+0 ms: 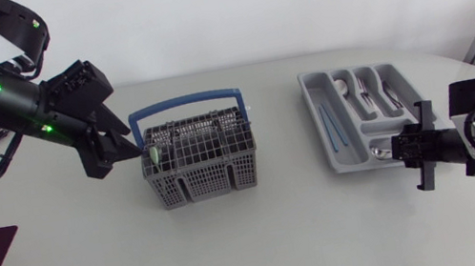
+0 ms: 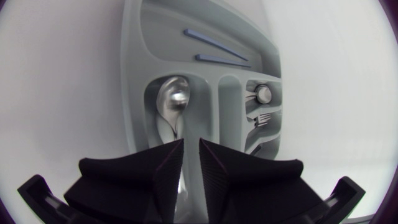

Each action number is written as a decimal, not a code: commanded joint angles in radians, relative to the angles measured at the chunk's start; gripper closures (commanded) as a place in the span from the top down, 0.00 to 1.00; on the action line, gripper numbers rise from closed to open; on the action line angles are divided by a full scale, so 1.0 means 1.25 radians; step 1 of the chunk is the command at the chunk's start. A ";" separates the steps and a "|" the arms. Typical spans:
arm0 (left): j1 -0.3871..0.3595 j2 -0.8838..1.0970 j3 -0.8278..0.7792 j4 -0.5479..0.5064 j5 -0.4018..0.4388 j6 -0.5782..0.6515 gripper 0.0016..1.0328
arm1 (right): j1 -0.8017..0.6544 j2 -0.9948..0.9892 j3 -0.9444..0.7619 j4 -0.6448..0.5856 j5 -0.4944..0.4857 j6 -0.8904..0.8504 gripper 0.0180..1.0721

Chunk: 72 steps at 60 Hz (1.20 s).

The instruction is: Unload the cutlery basket into the drawer organizer.

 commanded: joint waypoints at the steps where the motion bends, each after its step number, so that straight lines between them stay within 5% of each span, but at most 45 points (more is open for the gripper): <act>1: 0.005 -0.023 -0.020 -0.016 -0.005 0.061 0.78 | 0.008 -0.008 -0.023 0.013 0.009 -0.020 0.51; 11: -0.005 -0.024 -0.020 -0.021 -0.023 0.099 0.78 | 0.008 -0.092 -0.041 -0.009 0.008 -0.008 0.67; 19: -0.035 -0.031 -0.023 -0.024 -0.055 0.142 0.78 | 0.019 -0.249 -0.049 -0.147 -0.040 0.050 0.78; 35: -0.043 -0.025 -0.039 -0.018 -0.070 0.147 0.78 | 0.188 -0.413 0.010 -0.389 -0.070 0.347 0.81; 54: -0.021 -0.073 -0.150 0.062 -0.067 0.147 0.78 | 0.473 -0.376 0.162 -0.483 -0.067 0.741 0.81; 72: -0.012 -0.113 -0.250 0.179 -0.044 0.138 0.78 | 0.650 -0.174 0.369 -0.494 -0.087 0.992 0.81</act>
